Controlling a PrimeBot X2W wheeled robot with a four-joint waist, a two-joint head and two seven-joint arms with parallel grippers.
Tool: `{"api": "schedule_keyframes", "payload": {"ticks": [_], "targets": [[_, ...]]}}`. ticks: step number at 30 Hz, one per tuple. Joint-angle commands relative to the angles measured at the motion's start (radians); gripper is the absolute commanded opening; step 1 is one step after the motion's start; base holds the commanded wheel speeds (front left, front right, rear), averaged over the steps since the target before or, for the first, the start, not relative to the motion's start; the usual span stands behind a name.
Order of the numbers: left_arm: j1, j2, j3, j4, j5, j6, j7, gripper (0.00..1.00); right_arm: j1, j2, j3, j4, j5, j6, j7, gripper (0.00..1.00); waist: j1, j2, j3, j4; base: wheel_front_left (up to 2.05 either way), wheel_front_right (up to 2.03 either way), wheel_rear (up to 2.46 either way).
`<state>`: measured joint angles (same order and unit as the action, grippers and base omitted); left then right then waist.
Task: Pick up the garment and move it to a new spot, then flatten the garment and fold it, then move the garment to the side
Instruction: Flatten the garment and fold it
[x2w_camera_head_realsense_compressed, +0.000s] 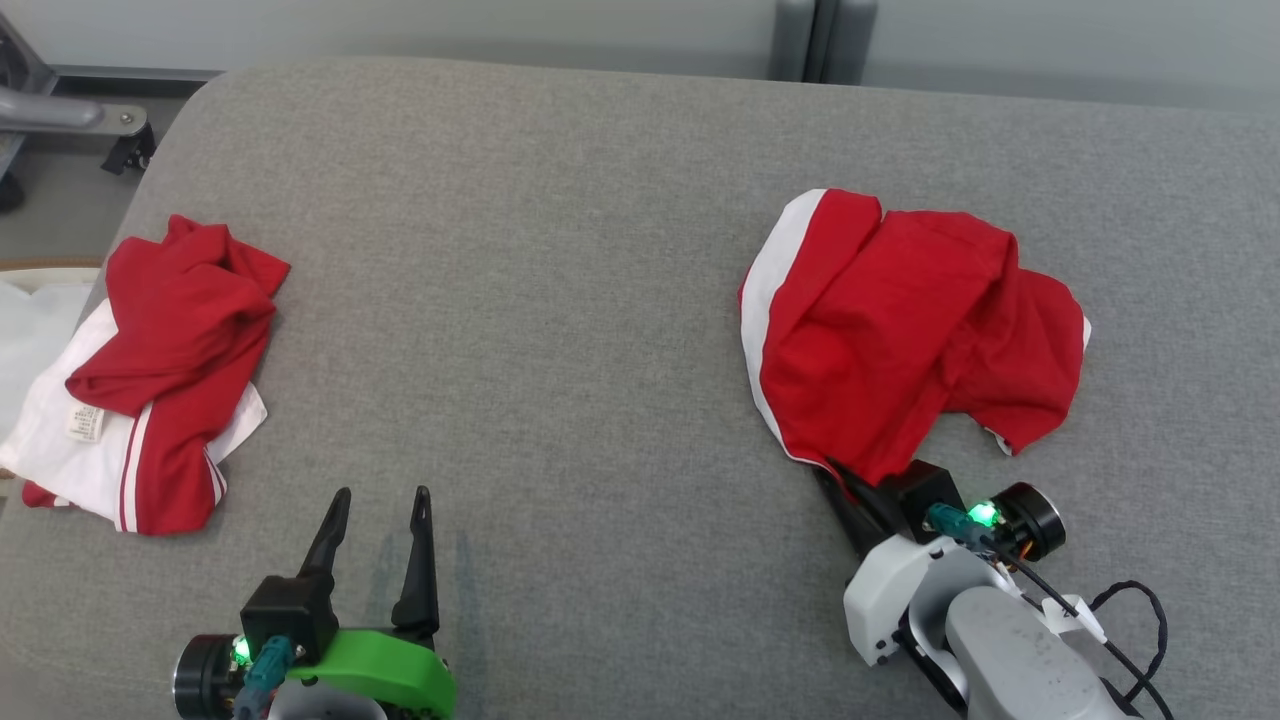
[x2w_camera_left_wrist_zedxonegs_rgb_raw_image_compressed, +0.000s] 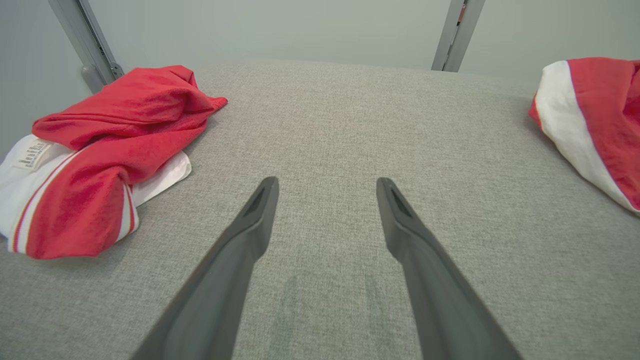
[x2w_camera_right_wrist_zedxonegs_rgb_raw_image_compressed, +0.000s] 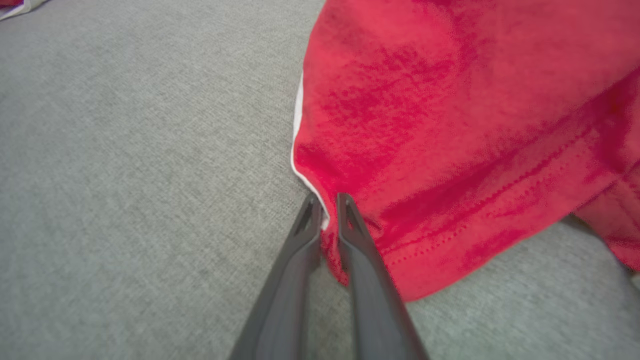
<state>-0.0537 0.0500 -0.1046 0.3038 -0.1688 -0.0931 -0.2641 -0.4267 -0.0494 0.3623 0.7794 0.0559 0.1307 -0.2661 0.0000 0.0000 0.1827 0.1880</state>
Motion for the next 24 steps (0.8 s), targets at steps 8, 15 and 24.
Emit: {"api": "schedule_keyframes", "payload": {"ticks": [8,15,24], "targets": [[0.004,0.002,-0.016,0.007,-0.001,0.005,-0.001,1.0,0.007,-0.01,-0.022,-0.2,0.014,0.0,0.001,0.0,0.0,0.0,-0.053,-0.011,0.0,0.0,0.0],[0.02,0.002,-0.037,0.014,-0.005,0.003,-0.001,1.0,-0.179,-0.072,0.054,-0.352,0.042,0.0,0.001,0.0,0.0,0.0,-0.092,0.002,0.0,0.0,0.0],[0.027,0.002,-0.052,0.017,-0.004,-0.001,-0.001,1.0,-0.526,-0.124,0.144,-0.365,0.069,0.0,0.001,0.0,0.0,0.0,-0.11,0.035,0.0,0.0,0.0]]}}
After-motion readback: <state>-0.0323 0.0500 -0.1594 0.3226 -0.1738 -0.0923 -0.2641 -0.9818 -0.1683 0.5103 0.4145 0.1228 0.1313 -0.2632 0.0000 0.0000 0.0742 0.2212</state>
